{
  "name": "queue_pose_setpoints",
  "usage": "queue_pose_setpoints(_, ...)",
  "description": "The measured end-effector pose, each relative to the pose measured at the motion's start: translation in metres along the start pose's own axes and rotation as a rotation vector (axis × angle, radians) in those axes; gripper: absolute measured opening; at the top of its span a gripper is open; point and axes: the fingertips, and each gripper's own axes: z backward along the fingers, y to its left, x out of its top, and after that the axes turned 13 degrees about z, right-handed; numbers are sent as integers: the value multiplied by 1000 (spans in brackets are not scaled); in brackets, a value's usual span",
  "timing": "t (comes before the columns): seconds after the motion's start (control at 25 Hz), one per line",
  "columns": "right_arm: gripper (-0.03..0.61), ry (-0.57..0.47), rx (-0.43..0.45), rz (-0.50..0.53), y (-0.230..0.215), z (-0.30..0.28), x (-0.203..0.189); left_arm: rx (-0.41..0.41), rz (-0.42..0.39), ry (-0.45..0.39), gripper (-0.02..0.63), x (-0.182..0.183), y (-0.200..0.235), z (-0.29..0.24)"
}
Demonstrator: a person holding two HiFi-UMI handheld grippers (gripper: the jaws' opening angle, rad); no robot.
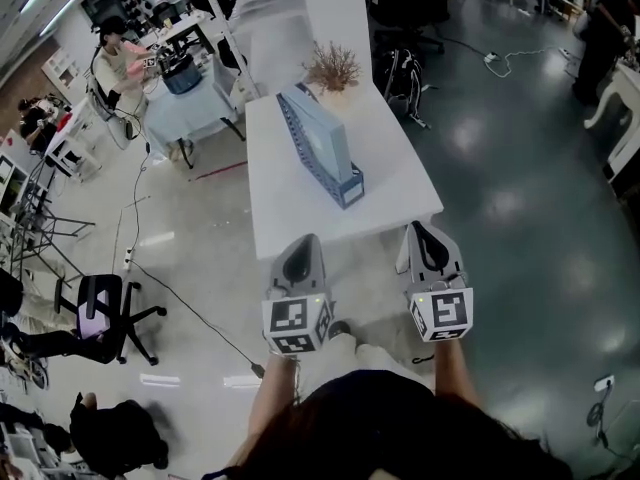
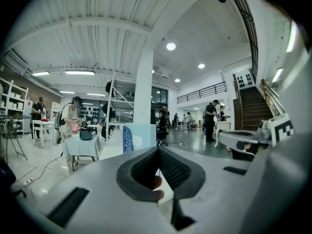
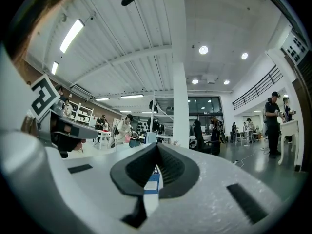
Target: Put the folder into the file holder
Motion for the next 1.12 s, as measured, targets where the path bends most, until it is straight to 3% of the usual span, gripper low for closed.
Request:
queue_pose_setpoints(0.2,0,-8,20,1,5,-3,2,-9,-44,42,5,-7,-9,8)
queue_pose_setpoints(0.4,0,-9,25,-7,7,-7,2,-25,-86,2,5,-4,-9,6)
queue_pose_setpoints(0.88,0,6,-4,-1,4,-24,0,-64,-73,7,5,8,-6,-13)
queue_pose_setpoints(1.12,0,9,-34,-18,3,-36,-2,-102,-106,25,5,9,-3,-25)
